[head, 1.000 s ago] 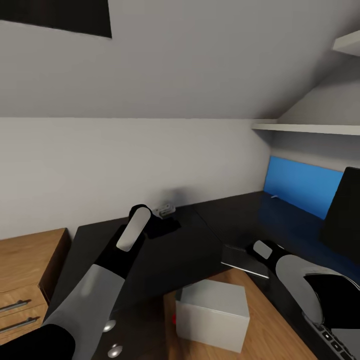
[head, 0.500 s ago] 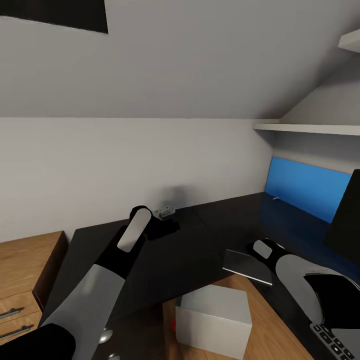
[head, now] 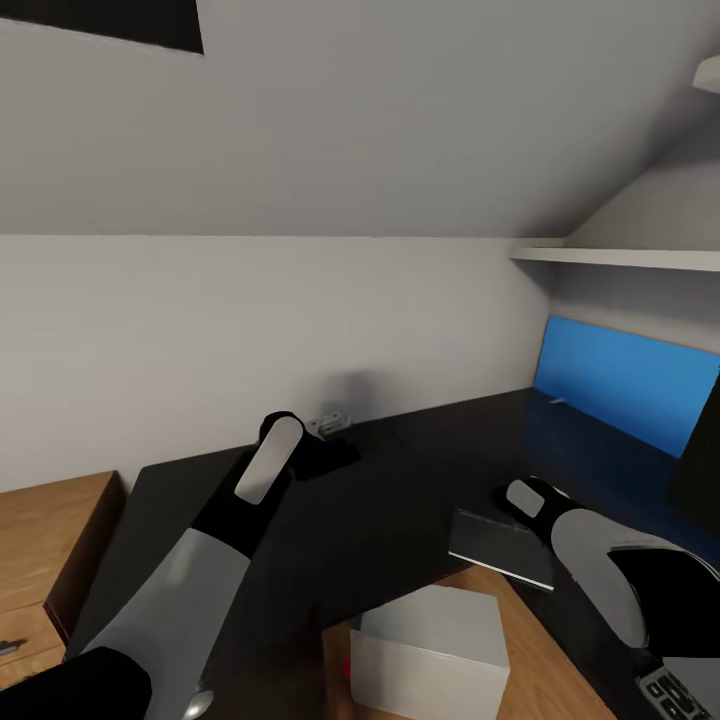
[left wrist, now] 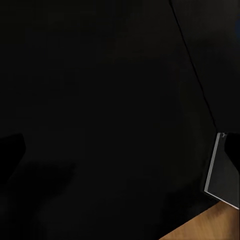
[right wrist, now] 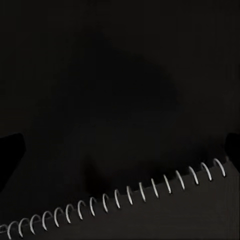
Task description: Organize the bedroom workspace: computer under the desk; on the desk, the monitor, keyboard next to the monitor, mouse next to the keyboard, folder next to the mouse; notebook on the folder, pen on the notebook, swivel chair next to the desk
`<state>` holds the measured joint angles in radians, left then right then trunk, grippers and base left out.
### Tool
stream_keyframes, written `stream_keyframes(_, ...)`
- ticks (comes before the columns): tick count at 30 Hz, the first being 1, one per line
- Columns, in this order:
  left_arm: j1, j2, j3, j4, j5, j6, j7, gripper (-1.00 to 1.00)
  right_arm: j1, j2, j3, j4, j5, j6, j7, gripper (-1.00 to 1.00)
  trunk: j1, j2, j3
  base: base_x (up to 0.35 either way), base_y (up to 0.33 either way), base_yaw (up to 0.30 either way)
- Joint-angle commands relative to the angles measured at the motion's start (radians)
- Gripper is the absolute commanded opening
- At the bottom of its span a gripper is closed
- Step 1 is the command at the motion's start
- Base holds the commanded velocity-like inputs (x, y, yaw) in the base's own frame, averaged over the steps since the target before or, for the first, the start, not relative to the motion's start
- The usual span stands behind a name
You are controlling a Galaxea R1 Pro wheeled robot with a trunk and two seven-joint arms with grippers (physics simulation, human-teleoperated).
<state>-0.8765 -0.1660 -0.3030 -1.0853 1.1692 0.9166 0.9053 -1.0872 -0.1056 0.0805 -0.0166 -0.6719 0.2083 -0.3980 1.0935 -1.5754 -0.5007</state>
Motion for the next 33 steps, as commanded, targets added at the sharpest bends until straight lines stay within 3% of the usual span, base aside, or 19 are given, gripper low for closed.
stream_keyframes(1,-0.001,0.000,-0.001,-0.001,0.009,0.001,0.010,1.00,0.000,0.000,0.008,-0.002,-0.005,0.008,-0.004,1.00,0.000,-0.001,-0.001,0.303,-0.074,0.000)
stream_keyframes(7,-0.001,-0.001,-0.002,-0.001,0.011,0.001,0.010,1.00,0.000,0.000,0.008,-0.002,-0.005,0.008,-0.004,1.00,0.000,-0.001,-0.001,0.208,-0.073,0.000)
stream_keyframes(33,-0.001,-0.002,-0.007,-0.002,0.010,0.001,0.011,1.00,0.000,-0.006,0.004,0.002,-0.004,0.017,-0.010,1.00,0.000,-0.001,-0.001,0.002,-0.001,0.000)
